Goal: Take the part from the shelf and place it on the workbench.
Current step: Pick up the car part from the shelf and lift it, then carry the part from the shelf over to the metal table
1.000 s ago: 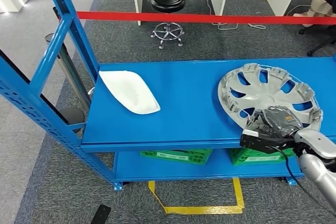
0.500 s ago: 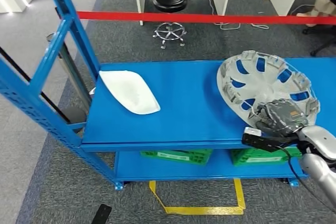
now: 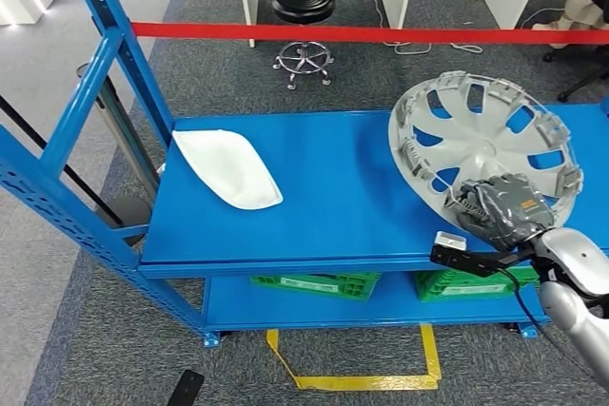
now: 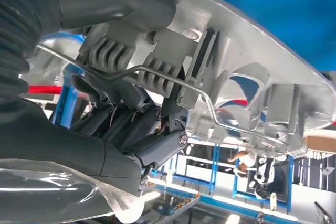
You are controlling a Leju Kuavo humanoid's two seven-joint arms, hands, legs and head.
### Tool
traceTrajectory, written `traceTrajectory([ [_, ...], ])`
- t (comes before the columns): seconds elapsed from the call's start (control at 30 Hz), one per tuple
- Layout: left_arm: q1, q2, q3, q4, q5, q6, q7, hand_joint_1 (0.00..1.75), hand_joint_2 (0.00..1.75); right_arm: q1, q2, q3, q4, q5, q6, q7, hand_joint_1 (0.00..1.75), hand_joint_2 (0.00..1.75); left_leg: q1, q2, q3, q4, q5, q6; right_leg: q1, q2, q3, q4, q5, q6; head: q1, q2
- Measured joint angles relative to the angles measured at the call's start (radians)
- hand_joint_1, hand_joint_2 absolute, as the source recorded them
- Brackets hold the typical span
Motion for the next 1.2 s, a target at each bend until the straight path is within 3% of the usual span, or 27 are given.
traceTrajectory([
  [0.1, 0.000, -0.002, 0.001, -0.003, -0.003, -0.001, 0.000, 0.00, 1.75, 0.003, 0.002, -0.009, -0.004, 0.005, -0.002, -0.002, 1.75, 1.75, 0.009, 0.001, 0.013, -0.030, 0.005, 0.003, -0.001, -0.001, -0.015, 0.018, -0.020, 0.012, 0.002, 0.000],
  [0.2, -0.003, -0.005, 0.002, -0.005, -0.011, -0.005, 0.001, 0.00, 1.75, 0.010, 0.004, -0.018, -0.006, 0.013, -0.006, -0.008, 1.75, 1.75, 0.012, 0.002, 0.017, -0.039, 0.009, 0.006, -0.004, 0.000, -0.093, 0.178, -0.096, 0.022, 0.005, 0.000],
  [0.27, -0.004, -0.006, 0.003, -0.005, -0.017, -0.009, 0.002, 0.00, 1.75, 0.018, 0.007, -0.019, -0.006, 0.022, -0.013, -0.013, 1.75, 1.75, 0.012, 0.002, 0.017, -0.038, 0.008, 0.006, -0.007, 0.000, -0.133, 0.252, -0.108, 0.029, 0.005, 0.000],
  [0.3, -0.004, -0.007, 0.004, -0.005, -0.019, -0.011, 0.002, 0.00, 1.75, 0.021, 0.009, -0.020, -0.007, 0.027, -0.018, -0.014, 1.75, 1.75, 0.012, 0.002, 0.018, -0.037, 0.007, 0.004, -0.008, -0.001, -0.129, 0.237, -0.088, 0.031, 0.005, 0.000],
  [0.37, -0.005, -0.007, 0.006, -0.005, -0.025, -0.014, 0.003, 0.00, 1.75, 0.026, 0.012, -0.025, -0.013, 0.045, -0.034, -0.014, 1.75, 1.75, 0.014, 0.001, 0.019, -0.031, 0.002, -0.003, -0.012, -0.002, -0.072, 0.116, -0.021, 0.036, 0.005, 0.000],
  [0.43, -0.005, -0.008, 0.009, -0.005, -0.030, -0.012, 0.003, 0.00, 1.75, 0.033, 0.018, -0.034, -0.022, 0.072, -0.064, -0.011, 1.75, 1.75, 0.011, -0.001, 0.013, -0.020, -0.002, -0.013, -0.012, -0.003, -0.020, 0.016, 0.010, 0.033, 0.007, 0.000],
  [0.53, -0.004, -0.009, 0.017, -0.005, -0.035, -0.001, 0.009, 0.00, 1.75, 0.052, 0.033, -0.048, -0.044, 0.116, -0.113, 0.001, 1.75, 1.75, 0.007, -0.001, 0.007, -0.013, -0.002, -0.023, -0.010, 0.001, -0.011, 0.003, 0.008, 0.015, 0.006, 0.000],
  [0.6, -0.005, -0.011, 0.022, -0.006, -0.039, 0.006, 0.016, 0.00, 1.75, 0.060, 0.042, -0.057, -0.062, 0.135, -0.128, 0.011, 1.75, 1.75, 0.009, 0.000, 0.000, 0.009, -0.020, -0.033, -0.013, 0.000, -0.010, 0.002, 0.009, 0.006, 0.004, 0.000],
  [0.63, -0.005, -0.012, 0.024, -0.007, -0.040, 0.008, 0.018, 0.00, 1.75, 0.062, 0.046, -0.062, -0.070, 0.141, -0.131, 0.015, 1.75, 1.75, 0.010, 0.000, -0.015, 0.045, -0.044, -0.039, -0.014, 0.000, -0.009, 0.001, 0.009, 0.001, 0.002, 0.000],
  [0.7, -0.004, -0.013, 0.026, -0.008, -0.043, 0.011, 0.020, 0.00, 1.75, 0.066, 0.054, -0.072, -0.085, 0.150, -0.137, 0.022, 1.75, 1.75, 0.014, 0.001, -0.067, 0.170, -0.107, -0.048, -0.014, -0.001, -0.008, 0.001, 0.008, -0.005, -0.002, 0.000],
  [0.77, -0.003, -0.014, 0.027, -0.008, -0.044, 0.012, 0.022, 0.00, 1.75, 0.073, 0.060, -0.080, -0.096, 0.157, -0.142, 0.025, 1.75, 1.75, 0.016, 0.001, -0.108, 0.265, -0.136, -0.048, -0.011, -0.001, -0.007, 0.001, 0.007, -0.007, -0.002, 0.000],
  [0.8, -0.003, -0.014, 0.028, -0.008, -0.044, 0.012, 0.022, 0.00, 1.75, 0.076, 0.063, -0.083, -0.101, 0.160, -0.143, 0.026, 1.75, 1.75, 0.015, 0.001, -0.107, 0.263, -0.122, -0.044, -0.009, 0.000, -0.006, 0.001, 0.007, -0.008, -0.002, 0.000],
  [0.83, -0.003, -0.014, 0.029, -0.008, -0.045, 0.013, 0.022, 0.00, 1.75, 0.079, 0.066, -0.086, -0.105, 0.161, -0.145, 0.027, 1.75, 1.75, 0.014, 0.001, -0.090, 0.224, -0.092, -0.038, -0.007, 0.001, -0.004, 0.001, 0.006, -0.008, -0.002, 0.000],
  [0.9, -0.004, -0.014, 0.030, -0.010, -0.045, 0.014, 0.022, 0.00, 1.75, 0.081, 0.069, -0.092, -0.113, 0.163, -0.147, 0.028, 1.75, 1.75, 0.009, 0.000, -0.033, 0.094, -0.023, -0.019, -0.002, 0.003, 0.000, 0.001, 0.004, -0.009, -0.001, 0.000],
  [0.93, -0.004, -0.014, 0.031, -0.011, -0.045, 0.015, 0.022, 0.00, 1.75, 0.081, 0.071, -0.094, -0.116, 0.163, -0.148, 0.028, 1.75, 1.75, 0.006, 0.000, -0.010, 0.042, -0.004, -0.011, -0.001, 0.003, 0.000, 0.001, 0.004, -0.008, -0.001, 0.000],
  [0.97, -0.004, -0.014, 0.032, -0.012, -0.045, 0.016, 0.022, 0.00, 1.75, 0.082, 0.073, -0.096, -0.117, 0.164, -0.149, 0.028, 1.75, 1.75, 0.003, 0.000, 0.002, 0.011, 0.000, -0.006, 0.000, 0.003, -0.002, 0.001, 0.004, -0.005, 0.000, 0.000],
  [1.1, -0.004, -0.015, 0.035, -0.014, -0.048, 0.018, 0.022, 0.00, 1.75, 0.089, 0.077, -0.105, -0.124, 0.168, -0.157, 0.028, 1.75, 1.75, 0.006, 0.001, 0.014, -0.024, -0.001, -0.002, -0.002, 0.001, -0.014, 0.008, -0.006, 0.010, 0.001, 0.000],
  [1.13, -0.004, -0.017, 0.037, -0.014, -0.050, 0.018, 0.022, 0.00, 1.75, 0.090, 0.078, -0.109, -0.126, 0.169, -0.161, 0.027, 1.75, 1.75, 0.010, 0.002, 0.017, -0.032, 0.003, 0.000, -0.002, 0.001, -0.027, 0.035, -0.025, 0.014, 0.003, 0.000],
  [1.2, -0.005, -0.019, 0.040, -0.015, -0.055, 0.019, 0.022, 0.00, 1.75, 0.094, 0.079, -0.115, -0.129, 0.172, -0.172, 0.023, 1.75, 1.75, 0.012, 0.003, 0.019, -0.038, 0.007, 0.004, -0.003, 0.001, -0.082, 0.146, -0.081, 0.020, 0.005, 0.000],
])
